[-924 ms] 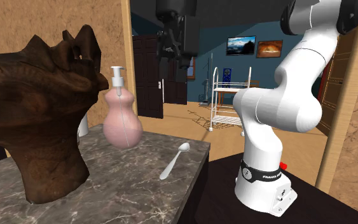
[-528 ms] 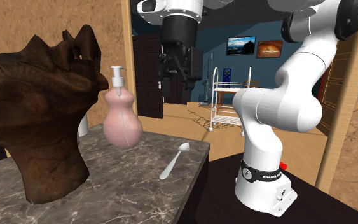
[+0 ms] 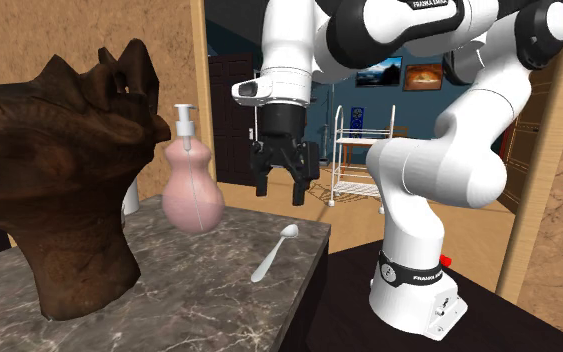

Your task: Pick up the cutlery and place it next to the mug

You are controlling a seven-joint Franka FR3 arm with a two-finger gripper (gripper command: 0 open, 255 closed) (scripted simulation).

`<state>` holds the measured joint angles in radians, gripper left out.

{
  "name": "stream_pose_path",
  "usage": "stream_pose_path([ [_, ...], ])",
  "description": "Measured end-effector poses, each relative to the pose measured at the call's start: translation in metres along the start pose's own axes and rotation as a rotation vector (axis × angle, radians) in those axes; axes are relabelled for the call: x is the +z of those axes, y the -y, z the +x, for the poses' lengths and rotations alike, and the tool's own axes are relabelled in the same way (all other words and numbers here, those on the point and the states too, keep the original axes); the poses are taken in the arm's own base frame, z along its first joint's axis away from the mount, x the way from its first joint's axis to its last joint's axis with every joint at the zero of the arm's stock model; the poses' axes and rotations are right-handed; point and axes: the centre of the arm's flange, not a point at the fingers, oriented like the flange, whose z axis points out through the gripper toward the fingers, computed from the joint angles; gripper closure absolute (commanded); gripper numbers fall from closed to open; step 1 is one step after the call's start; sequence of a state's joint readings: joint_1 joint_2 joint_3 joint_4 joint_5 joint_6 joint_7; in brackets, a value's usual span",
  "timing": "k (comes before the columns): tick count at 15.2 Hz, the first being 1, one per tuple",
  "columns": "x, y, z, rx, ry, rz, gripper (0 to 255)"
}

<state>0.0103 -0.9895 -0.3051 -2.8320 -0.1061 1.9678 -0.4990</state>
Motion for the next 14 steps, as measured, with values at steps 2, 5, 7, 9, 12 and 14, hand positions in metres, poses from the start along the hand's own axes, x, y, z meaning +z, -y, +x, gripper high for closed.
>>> stream_pose_path([
  [2,0.019,-0.016,-0.014,-0.057,-0.012,0.026,0],
  [5,0.051,-0.040,-0.031,-0.140,-0.029,0.064,0],
  [7,0.065,-0.045,-0.036,-0.167,-0.035,0.073,0],
  [9,0.076,-0.045,-0.036,-0.174,-0.036,0.075,0],
  [12,0.091,-0.044,-0.036,-0.176,-0.037,0.076,0],
  [14,0.100,-0.042,-0.037,-0.176,-0.037,0.076,0],
])
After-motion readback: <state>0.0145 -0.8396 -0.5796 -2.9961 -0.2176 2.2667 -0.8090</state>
